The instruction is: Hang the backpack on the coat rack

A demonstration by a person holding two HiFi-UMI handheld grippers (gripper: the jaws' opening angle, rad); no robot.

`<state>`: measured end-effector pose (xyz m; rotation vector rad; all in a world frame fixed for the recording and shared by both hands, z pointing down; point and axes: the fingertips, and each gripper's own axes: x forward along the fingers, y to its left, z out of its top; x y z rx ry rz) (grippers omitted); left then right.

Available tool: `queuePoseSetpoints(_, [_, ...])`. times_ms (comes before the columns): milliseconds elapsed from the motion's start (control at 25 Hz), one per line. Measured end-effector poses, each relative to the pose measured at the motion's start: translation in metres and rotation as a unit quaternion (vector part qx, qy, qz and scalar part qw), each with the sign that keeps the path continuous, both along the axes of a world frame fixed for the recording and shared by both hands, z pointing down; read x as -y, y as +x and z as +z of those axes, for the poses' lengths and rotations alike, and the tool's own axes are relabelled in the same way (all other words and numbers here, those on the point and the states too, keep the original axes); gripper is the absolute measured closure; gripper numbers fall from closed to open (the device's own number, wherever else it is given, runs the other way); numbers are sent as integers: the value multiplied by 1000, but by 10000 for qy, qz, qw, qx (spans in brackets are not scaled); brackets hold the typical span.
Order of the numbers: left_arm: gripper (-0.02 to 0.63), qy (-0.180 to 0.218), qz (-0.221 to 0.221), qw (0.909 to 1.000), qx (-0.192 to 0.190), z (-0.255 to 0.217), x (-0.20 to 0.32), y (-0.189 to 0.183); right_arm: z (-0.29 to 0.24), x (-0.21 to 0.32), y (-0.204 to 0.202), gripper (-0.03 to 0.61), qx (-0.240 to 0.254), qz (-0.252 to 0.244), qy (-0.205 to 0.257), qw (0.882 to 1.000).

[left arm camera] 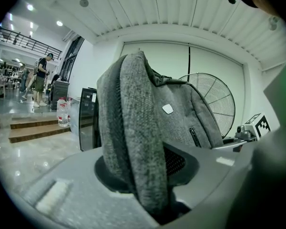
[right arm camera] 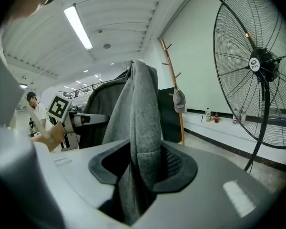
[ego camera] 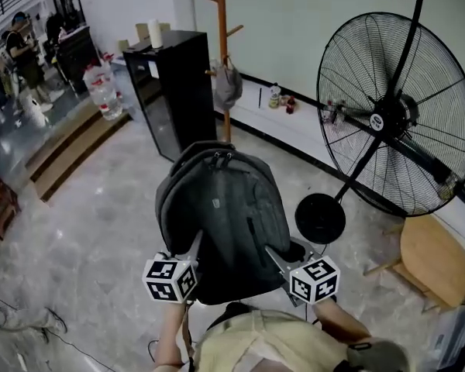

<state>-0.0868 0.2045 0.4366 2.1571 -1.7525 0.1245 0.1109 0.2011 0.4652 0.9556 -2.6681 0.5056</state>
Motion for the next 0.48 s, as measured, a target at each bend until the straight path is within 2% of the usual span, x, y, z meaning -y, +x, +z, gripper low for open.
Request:
queuePoseSetpoints(320, [480,124,66,9999,-76,-4,39,-45,-6,41,-43,420,83,89,55,9999])
queuePoseSetpoints(480, [482,150,168,9997,57,-7,59,-62,-4,56,-61,420,194,186,39,9996])
